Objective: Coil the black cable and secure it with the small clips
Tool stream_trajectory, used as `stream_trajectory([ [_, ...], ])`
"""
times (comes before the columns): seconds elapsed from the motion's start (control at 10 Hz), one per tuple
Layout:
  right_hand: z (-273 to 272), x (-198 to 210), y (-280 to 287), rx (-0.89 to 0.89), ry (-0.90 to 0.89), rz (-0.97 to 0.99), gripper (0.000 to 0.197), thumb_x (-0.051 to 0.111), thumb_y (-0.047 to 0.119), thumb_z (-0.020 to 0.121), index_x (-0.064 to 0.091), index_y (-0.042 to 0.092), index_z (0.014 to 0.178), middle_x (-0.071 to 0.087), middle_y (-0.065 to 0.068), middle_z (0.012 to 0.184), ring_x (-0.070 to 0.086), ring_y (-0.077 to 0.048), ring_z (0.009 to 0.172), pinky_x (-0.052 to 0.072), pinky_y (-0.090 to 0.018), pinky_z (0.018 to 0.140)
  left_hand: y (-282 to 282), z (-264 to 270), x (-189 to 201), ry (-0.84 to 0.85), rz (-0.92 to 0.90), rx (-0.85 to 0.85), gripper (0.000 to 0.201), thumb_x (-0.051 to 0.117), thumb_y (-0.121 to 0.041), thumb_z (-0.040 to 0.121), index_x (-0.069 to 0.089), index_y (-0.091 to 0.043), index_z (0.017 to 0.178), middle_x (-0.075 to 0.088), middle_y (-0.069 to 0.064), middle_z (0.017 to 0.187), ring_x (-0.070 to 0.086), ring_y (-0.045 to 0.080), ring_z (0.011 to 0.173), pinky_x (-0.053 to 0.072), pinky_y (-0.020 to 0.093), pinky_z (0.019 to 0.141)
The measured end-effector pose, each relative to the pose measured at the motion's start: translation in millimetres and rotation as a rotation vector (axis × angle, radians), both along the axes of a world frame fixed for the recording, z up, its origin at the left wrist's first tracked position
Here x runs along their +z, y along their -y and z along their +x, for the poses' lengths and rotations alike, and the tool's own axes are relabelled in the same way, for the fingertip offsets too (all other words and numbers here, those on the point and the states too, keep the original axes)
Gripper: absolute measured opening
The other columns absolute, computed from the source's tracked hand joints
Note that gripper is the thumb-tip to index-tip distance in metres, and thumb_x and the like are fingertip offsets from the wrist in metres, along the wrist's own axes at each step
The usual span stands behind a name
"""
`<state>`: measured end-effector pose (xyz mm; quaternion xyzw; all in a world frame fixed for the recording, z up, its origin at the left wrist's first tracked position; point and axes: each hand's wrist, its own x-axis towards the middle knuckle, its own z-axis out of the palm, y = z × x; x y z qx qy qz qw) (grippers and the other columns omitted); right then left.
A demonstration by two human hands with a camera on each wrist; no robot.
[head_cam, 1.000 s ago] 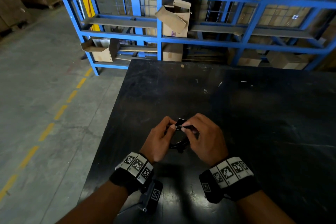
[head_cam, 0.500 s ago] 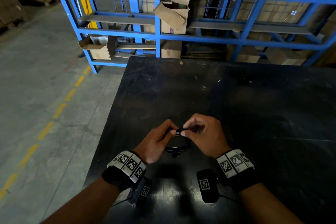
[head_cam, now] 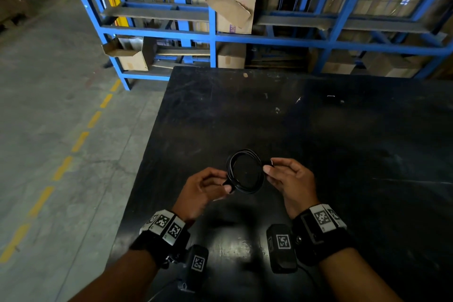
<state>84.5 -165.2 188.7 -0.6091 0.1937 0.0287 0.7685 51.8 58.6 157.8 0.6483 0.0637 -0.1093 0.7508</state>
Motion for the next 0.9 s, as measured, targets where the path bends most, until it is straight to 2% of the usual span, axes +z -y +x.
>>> stream_trajectory([
  [0.1,3,-12,0,0.003,-0.039,0.018,0.023,0.078,-0.007,0.080,0.071,0.012,0.092,0.080,0.001,0.073,0.074,-0.012,0.074,0.056,-0.022,0.068,-1,6,-4,0.001,0.022,0.048,0.028,0.076,0.007,0.083,0.068,0.006,0.109,0.071,0.035,0.097,0.075,0.029,0.086,0.062,0.033,0.077],
  [0.2,6,-22,2,0.026,-0.061,-0.068,0.024,0.079,-0.005,0.079,0.072,0.012,0.094,0.080,-0.001,0.074,0.075,-0.013,0.071,0.056,-0.023,0.069,-7,17,-10,0.018,0.048,0.098,0.025,0.076,0.009,0.082,0.068,0.001,0.105,0.070,0.032,0.086,0.078,0.025,0.077,0.062,0.032,0.072],
  [0.3,12,-41,6,0.053,-0.101,-0.159,0.024,0.080,-0.003,0.079,0.072,0.014,0.093,0.080,-0.002,0.078,0.076,-0.015,0.072,0.050,-0.024,0.064,-11,27,-25,-0.004,0.118,0.085,0.026,0.077,0.011,0.081,0.067,-0.002,0.101,0.072,0.018,0.077,0.077,0.022,0.071,0.063,0.034,0.070],
  [0.4,17,-67,8,0.092,-0.177,-0.242,0.022,0.079,-0.002,0.080,0.073,0.016,0.091,0.080,-0.004,0.079,0.075,-0.015,0.070,0.048,-0.024,0.059,-8,33,-49,-0.055,0.209,0.063,0.023,0.078,0.011,0.081,0.068,-0.003,0.096,0.074,0.015,0.078,0.076,0.017,0.066,0.060,0.027,0.064],
  [0.5,17,-96,4,0.150,-0.251,-0.329,0.020,0.078,-0.004,0.080,0.072,0.014,0.087,0.076,-0.001,0.070,0.069,-0.005,0.054,0.048,-0.017,0.049,-8,34,-86,-0.142,0.299,0.073,0.023,0.080,0.007,0.080,0.069,-0.011,0.091,0.076,0.015,0.082,0.077,0.021,0.070,0.060,0.032,0.068],
  [0.6,13,-130,-3,0.215,-0.334,-0.422,0.025,0.079,-0.008,0.077,0.072,0.015,0.077,0.073,-0.005,0.064,0.067,-0.012,0.050,0.049,-0.017,0.046,-8,30,-123,-0.247,0.404,0.059,0.024,0.084,-0.004,0.075,0.071,-0.023,0.084,0.078,0.012,0.082,0.078,0.033,0.085,0.060,0.033,0.076],
  [0.7,8,-162,-6,0.236,-0.415,-0.505,0.025,0.081,0.000,0.072,0.072,0.023,0.069,0.074,0.004,0.058,0.074,-0.023,0.066,0.060,-0.032,0.069,-6,24,-148,-0.308,0.446,0.033,0.028,0.078,0.007,0.079,0.070,-0.020,0.082,0.075,0.009,0.077,0.076,0.032,0.088,0.062,0.028,0.075],
  [0.8,0,-172,-10,0.277,-0.428,-0.569,0.026,0.080,0.004,0.073,0.073,0.028,0.071,0.074,0.011,0.068,0.073,-0.017,0.079,0.059,-0.031,0.086,-5,18,-160,-0.334,0.472,-0.057,0.032,0.075,0.007,0.080,0.071,-0.024,0.084,0.077,0.011,0.087,0.076,0.031,0.091,0.061,0.046,0.092],
  [0.9,3,-186,-8,0.278,-0.406,-0.594,0.025,0.078,0.005,0.077,0.074,0.030,0.076,0.078,0.005,0.084,0.074,-0.016,0.088,0.058,-0.029,0.091,-7,19,-174,-0.316,0.520,-0.078,0.032,0.080,-0.008,0.078,0.070,-0.037,0.087,0.079,0.006,0.100,0.075,0.025,0.097,0.059,0.043,0.096],
])
